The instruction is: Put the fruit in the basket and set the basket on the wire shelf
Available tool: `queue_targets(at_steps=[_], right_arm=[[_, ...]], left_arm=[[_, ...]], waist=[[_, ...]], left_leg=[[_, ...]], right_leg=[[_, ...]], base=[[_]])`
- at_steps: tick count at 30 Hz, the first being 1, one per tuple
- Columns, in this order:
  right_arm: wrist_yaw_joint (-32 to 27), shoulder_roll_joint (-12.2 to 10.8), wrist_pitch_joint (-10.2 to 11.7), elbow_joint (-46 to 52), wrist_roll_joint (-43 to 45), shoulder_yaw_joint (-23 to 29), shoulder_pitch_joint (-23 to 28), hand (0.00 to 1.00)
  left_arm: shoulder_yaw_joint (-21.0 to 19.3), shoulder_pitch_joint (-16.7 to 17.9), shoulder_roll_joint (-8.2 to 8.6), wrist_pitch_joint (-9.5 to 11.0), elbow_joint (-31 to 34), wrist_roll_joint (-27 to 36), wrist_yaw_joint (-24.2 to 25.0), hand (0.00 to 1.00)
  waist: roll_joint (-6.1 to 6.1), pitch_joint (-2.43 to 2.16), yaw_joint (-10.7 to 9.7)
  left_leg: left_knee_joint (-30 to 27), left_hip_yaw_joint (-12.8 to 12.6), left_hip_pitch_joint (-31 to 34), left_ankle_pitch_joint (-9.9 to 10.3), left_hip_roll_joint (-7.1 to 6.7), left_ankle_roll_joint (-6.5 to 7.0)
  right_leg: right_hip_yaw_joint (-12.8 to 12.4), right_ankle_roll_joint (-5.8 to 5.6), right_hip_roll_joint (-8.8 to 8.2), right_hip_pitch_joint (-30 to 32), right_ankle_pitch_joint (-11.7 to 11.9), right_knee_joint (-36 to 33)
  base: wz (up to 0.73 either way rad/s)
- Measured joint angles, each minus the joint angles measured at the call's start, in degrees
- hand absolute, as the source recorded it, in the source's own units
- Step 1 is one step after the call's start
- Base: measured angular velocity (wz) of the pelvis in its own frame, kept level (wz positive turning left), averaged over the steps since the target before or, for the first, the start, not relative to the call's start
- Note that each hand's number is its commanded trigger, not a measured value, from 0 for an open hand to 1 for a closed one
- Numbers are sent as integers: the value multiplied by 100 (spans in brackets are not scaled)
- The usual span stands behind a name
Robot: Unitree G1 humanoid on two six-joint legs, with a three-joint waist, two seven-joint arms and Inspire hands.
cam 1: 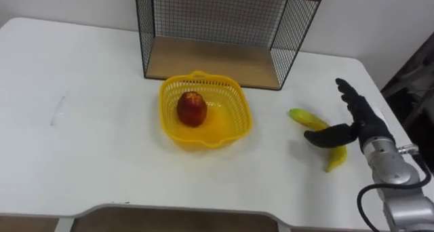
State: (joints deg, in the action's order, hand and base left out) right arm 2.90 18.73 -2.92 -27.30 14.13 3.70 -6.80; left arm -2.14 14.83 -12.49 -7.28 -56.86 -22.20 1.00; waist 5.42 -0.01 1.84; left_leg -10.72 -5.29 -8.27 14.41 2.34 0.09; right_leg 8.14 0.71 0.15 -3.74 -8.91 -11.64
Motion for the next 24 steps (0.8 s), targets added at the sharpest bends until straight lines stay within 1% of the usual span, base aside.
queue_targets(at_steps=[2,4,6,10,13,20,22,24], right_arm=[[157,-1,-76,-181,40,-95,0,0],[227,25,-70,-189,91,-95,-25,0],[267,36,-63,-283,163,-95,-42,0],[340,75,100,-591,85,-89,-55,0],[355,74,123,-767,-58,-89,-70,0],[368,66,327,-1156,-59,-34,-78,0],[358,41,422,-1292,-64,1,-87,0],[355,25,431,-1332,-64,4,-82,0]], left_arm=[[5,3,0,-38,-2,1,0,0],[5,3,-2,-67,-2,0,1,0],[6,-13,-1,-69,-7,0,1,0],[4,-24,-12,-74,-94,10,0,0],[4,-92,-18,-76,-184,10,-2,0],[5,-106,-16,-92,-289,10,-6,0],[5,-100,-16,-91,-291,11,-22,0],[5,-83,-16,-90,-291,11,-32,0]], waist=[[-9,-1,27],[-2,-27,29],[5,-32,27],[9,-26,20],[16,-22,23],[23,-16,26],[23,-16,14],[23,-16,5]], left_leg=[[-9,1,35,0,-1,0],[-21,0,72,0,0,0],[-25,-1,70,0,4,0],[-10,-4,-4,0,5,0],[0,2,-55,0,4,0],[-11,97,-122,3,-1,-2],[-13,119,-151,3,-4,-2],[-10,141,-197,3,-8,-1]], right_leg=[[3,0,-1,25,0,1],[0,5,0,69,3,-8],[1,7,3,66,4,-8],[-5,8,6,-9,5,11],[-4,6,5,-65,4,16],[42,4,9,-210,15,112],[53,4,4,-282,15,127],[60,1,3,-344,17,162]], base=[[0],[0],[0],[0],[0],[7],[6],[7]])
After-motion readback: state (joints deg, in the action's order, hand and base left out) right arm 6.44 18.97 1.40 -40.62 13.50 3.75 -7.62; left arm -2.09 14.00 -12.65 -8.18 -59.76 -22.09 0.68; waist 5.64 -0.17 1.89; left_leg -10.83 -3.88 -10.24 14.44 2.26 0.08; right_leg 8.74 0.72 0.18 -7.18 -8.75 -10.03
